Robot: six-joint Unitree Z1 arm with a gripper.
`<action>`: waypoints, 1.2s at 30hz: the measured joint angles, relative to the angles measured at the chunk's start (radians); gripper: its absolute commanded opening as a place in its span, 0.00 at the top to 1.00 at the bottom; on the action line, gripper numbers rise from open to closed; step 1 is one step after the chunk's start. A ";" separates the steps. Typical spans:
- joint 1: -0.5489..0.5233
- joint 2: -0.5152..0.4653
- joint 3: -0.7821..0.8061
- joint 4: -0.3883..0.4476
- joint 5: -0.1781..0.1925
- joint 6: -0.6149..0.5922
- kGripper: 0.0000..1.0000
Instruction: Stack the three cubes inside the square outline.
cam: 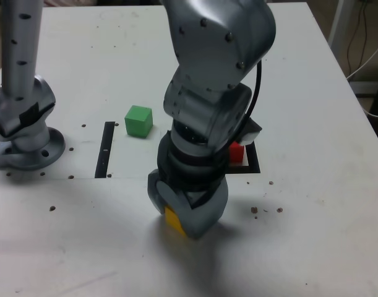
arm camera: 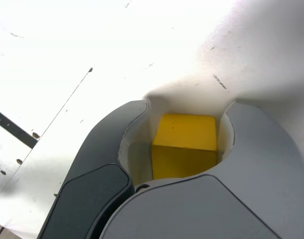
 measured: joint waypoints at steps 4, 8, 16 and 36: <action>0.000 -0.022 -0.036 0.077 0.006 -0.015 0.67; 0.014 -0.071 -0.089 0.172 -0.004 -0.040 0.67; 0.061 -0.126 -0.156 0.244 -0.064 -0.138 0.67; 0.341 -0.071 -0.285 0.323 -0.054 -0.270 0.67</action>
